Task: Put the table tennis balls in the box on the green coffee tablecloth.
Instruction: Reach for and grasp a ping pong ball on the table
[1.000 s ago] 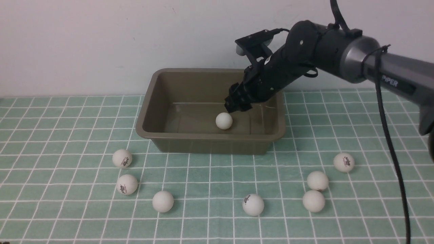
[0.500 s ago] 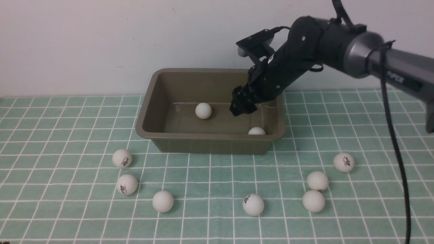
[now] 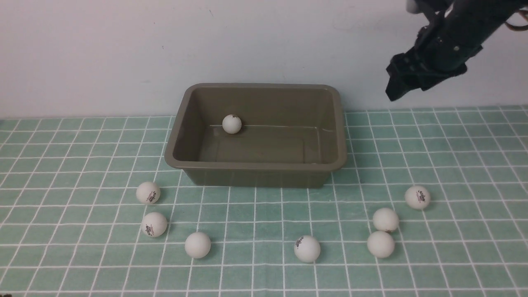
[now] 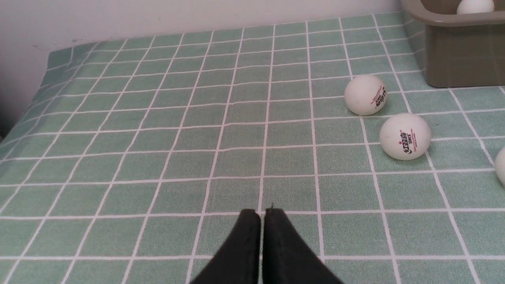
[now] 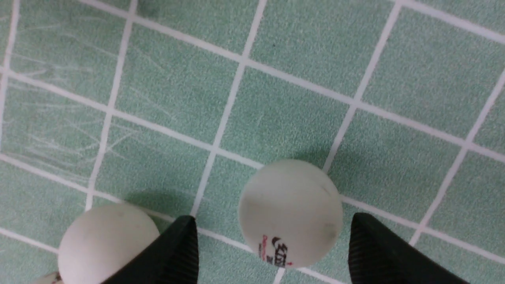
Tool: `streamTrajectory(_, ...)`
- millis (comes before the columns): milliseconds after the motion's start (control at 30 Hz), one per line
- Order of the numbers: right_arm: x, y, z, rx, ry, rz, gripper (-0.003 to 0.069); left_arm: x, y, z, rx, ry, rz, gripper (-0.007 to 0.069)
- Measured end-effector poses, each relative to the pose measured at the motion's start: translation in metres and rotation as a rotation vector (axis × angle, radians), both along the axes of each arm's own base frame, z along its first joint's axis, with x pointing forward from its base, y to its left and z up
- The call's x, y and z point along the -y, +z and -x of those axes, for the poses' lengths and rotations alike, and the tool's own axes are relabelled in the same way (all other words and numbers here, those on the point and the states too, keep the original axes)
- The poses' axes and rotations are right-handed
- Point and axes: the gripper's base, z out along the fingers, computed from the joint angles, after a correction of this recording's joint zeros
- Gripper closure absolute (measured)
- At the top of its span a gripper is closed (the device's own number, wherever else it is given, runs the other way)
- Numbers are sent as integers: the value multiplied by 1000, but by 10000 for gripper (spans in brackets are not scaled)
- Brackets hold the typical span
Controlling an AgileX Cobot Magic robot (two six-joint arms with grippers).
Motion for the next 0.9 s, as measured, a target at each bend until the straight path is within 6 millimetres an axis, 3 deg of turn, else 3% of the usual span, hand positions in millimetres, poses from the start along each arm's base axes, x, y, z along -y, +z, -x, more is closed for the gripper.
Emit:
streamTrajectory(200,0,0,-4,47,-2,2,198,0,0,0,0,0,0,629)
streamTrajectory(400,0,-15,-7,15,-1,10,200,0,0,0,0,0,0,629)
streamTrajectory(600,0,-27,-7,-18,-9,17,294,0,0,0,0,0,0,629)
streamTrajectory(667,0,-26,-7,-22,-13,16,295,0,0,0,0,0,0,629)
streamTrajectory(767,0,-19,-6,-25,-14,15,295,0,0,0,0,0,0,629)
streamTrajectory(900,-4,18,-13,35,-23,-32,295,0,0,0,0,0,0,629)
